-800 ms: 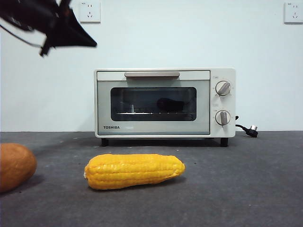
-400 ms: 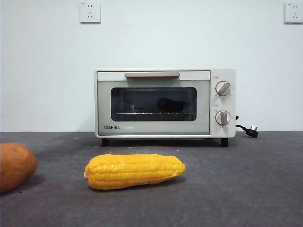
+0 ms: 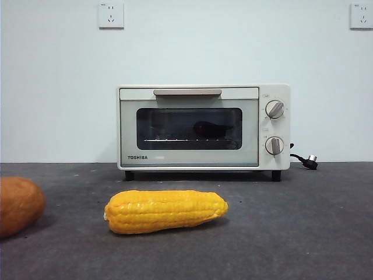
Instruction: Take the eggplant from the table,put the eggplant in the oven
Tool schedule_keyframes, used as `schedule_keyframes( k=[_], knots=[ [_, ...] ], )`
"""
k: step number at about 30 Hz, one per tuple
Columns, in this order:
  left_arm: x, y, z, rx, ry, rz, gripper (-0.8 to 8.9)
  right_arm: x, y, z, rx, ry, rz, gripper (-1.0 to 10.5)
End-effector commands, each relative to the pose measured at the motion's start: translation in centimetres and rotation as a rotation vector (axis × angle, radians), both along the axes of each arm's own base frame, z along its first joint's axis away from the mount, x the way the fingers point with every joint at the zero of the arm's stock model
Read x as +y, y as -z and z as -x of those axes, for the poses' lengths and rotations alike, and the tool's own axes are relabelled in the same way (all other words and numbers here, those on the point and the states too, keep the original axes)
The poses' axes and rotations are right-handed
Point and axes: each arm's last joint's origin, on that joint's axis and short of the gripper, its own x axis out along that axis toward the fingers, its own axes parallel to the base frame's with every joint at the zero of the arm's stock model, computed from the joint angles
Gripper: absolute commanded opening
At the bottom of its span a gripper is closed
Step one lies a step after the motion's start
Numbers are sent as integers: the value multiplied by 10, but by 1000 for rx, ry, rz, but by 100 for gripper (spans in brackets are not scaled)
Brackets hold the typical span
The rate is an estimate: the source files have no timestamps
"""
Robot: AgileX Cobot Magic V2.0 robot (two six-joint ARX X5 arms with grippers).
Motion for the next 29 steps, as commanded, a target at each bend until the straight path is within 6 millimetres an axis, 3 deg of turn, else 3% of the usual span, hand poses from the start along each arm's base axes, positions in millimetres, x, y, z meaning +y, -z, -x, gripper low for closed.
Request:
schedule_keyframes(
  k=[1, 5, 9, 29],
  knots=[
    [5, -4, 13, -23, -29, 25, -6, -1, 2, 1, 14, 0, 17, 1],
    [12, -7, 28, -60, -34, 44, -6, -1, 2, 1, 14, 0, 17, 1],
    [13, -5, 30, -49, -48, 30, -5, -1, 2, 1, 14, 0, 17, 1],
    [5, -4, 12, -27, -46, 21, -4, -1, 2, 1, 16, 0, 18, 1]
  ],
)
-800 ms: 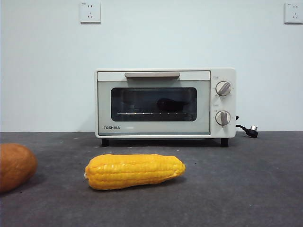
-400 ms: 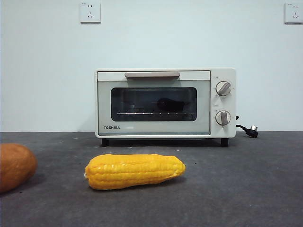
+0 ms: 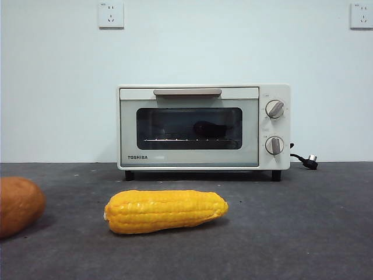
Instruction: Take the eggplant from the table,put the eggplant in the oven
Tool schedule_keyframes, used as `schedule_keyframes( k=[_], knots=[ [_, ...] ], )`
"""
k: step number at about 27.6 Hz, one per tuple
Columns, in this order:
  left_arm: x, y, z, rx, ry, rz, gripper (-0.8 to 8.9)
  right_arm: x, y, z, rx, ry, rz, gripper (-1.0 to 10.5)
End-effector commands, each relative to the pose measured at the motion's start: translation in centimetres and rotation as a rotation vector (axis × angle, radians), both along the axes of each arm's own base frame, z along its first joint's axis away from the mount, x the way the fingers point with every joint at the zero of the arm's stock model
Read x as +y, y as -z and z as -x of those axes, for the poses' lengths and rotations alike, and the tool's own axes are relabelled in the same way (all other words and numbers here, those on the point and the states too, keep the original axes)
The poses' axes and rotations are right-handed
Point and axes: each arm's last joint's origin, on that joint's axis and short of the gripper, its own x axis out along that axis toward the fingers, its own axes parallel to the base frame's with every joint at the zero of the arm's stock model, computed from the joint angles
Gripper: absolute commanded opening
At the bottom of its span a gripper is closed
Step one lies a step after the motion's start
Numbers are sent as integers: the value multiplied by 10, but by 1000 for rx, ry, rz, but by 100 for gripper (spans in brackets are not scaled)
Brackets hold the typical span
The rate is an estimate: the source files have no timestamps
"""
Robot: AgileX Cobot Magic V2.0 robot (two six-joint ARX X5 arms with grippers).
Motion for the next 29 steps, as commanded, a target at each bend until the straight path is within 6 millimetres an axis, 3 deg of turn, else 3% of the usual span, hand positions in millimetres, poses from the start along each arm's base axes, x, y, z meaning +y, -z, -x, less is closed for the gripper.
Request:
schedule_keyframes(
  k=[1, 22, 29],
  knots=[
    [0, -2, 0, -18, -3, 19, -4, -1, 2, 1, 16, -1, 18, 1],
    [-1, -12, -3, -120, 3, 47, -4, -1, 2, 1, 16, -1, 18, 1],
    [5, -25, 0, -345, -32, -80, -4, -1, 2, 1, 16, -1, 18, 1]
  ],
)
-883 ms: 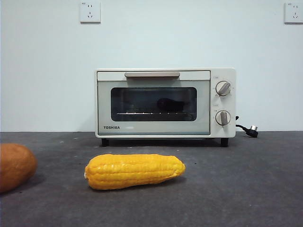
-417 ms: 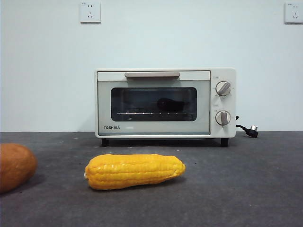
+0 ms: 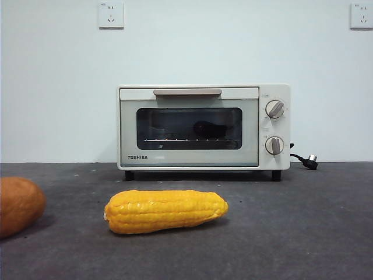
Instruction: Take the eggplant from the table,put the eggplant in the oven
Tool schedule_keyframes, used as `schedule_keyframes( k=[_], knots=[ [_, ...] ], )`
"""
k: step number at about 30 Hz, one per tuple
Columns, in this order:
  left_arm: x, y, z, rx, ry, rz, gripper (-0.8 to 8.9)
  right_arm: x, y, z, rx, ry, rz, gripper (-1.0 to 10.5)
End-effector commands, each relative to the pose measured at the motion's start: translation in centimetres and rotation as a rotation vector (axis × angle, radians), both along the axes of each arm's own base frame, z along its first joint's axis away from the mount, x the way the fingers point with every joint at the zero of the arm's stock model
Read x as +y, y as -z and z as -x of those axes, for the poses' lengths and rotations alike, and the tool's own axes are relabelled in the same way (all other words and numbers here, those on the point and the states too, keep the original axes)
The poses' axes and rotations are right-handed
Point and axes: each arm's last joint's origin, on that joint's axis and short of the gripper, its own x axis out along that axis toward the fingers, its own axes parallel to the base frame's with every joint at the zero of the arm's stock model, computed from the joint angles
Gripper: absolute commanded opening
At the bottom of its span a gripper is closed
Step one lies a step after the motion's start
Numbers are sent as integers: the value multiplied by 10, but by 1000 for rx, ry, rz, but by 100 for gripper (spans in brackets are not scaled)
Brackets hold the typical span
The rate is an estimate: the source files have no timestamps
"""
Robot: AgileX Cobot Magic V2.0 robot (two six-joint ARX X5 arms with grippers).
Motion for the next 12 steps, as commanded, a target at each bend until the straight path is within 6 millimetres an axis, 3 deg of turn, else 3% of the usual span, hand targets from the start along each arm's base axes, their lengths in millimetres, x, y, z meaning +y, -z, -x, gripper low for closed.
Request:
schedule_keyframes(
  k=[1, 7, 12],
  knots=[
    [6, -10, 5, -159, -17, -97, -4, -1, 2, 1, 15, -1, 18, 1],
    [25, -25, 26, -352, -65, -112, -4, -1, 2, 1, 15, -1, 18, 1],
    [38, -26, 48, -435, -196, -186, -4, -1, 2, 1, 15, -1, 18, 1]
  ],
)
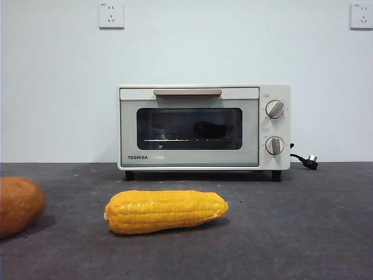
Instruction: Take the eggplant from the table,put the eggplant in the oven
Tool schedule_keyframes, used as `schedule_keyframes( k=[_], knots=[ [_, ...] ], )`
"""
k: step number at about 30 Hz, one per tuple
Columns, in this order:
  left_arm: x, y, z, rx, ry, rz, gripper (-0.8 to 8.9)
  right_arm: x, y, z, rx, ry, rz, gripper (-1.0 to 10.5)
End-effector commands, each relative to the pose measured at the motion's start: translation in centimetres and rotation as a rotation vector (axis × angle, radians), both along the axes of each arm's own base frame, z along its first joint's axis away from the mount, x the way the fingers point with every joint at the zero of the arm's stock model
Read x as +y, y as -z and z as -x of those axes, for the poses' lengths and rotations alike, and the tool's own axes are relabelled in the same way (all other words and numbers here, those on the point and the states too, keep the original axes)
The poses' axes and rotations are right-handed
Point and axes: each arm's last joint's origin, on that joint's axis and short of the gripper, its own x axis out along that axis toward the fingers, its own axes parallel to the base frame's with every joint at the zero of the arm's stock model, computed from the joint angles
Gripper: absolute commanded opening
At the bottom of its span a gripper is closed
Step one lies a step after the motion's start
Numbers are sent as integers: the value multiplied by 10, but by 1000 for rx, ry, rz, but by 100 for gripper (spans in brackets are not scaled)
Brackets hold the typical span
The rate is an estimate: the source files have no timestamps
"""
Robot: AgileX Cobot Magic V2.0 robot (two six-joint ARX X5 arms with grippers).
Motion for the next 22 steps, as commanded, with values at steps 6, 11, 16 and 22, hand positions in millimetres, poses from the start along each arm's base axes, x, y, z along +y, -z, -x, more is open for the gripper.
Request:
schedule_keyframes(
  k=[6, 11, 16, 22],
  knots=[
    [7, 26, 20, -115, -111, -82, -4, -1, 2, 1, 15, -1, 18, 1],
    [8, 83, 10, -115, -119, -64, -4, -1, 2, 1, 15, -1, 18, 1],
    [10, 156, -12, -15, -114, 16, -4, -1, 2, 1, 15, -1, 18, 1],
    [10, 233, -28, 126, -115, 102, -4, -1, 2, 1, 15, -1, 18, 1]
  ],
)
